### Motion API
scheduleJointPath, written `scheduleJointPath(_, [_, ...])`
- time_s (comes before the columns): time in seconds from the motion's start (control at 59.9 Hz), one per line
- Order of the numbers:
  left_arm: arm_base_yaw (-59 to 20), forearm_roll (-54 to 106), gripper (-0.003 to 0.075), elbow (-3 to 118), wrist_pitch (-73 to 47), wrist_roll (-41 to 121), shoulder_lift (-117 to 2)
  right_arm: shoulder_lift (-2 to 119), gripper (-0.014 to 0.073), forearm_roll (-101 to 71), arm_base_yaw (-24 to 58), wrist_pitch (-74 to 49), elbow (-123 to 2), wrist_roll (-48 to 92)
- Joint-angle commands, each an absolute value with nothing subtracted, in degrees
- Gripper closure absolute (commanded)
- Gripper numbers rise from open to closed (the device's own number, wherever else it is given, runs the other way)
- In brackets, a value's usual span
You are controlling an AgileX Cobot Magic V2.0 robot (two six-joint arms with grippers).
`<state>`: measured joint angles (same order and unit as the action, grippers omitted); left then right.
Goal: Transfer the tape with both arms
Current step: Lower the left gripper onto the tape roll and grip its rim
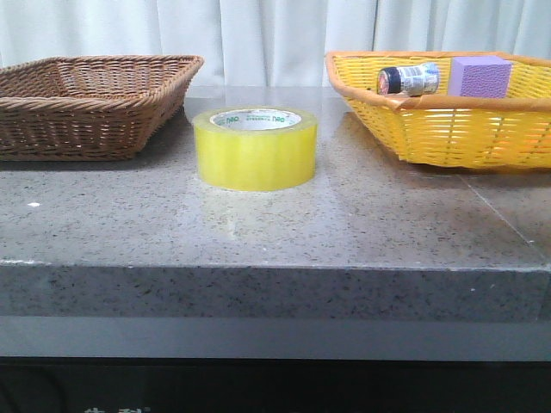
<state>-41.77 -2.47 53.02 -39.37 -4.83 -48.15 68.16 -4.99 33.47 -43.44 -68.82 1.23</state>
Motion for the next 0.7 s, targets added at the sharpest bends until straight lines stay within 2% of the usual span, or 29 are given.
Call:
scheduleJointPath(0.0, [-42.3, -2.2, 0.0228, 55.0, -34.2, -5.0, -48.1, 63.3, 0.0182, -6.5, 33.3, -38.1, -67.2, 1.0])
scheduleJointPath(0.184, [-42.3, -3.3, 0.0228, 55.3, -33.5, -4.3, -50.0, 57.0, 0.0182, -7.8, 33.3, -36.3, -61.7, 1.0])
scheduleJointPath(0.301, [-42.3, -3.3, 0.0228, 58.1, -35.9, 2.2, -53.9, 53.3, 0.0182, -8.3, 33.3, -34.8, -59.6, 1.0])
scheduleJointPath(0.685, [-42.3, -3.0, 0.0228, 75.6, -48.6, 22.2, -74.2, 51.0, 0.0182, -8.4, 33.3, -34.8, -59.4, 1.0])
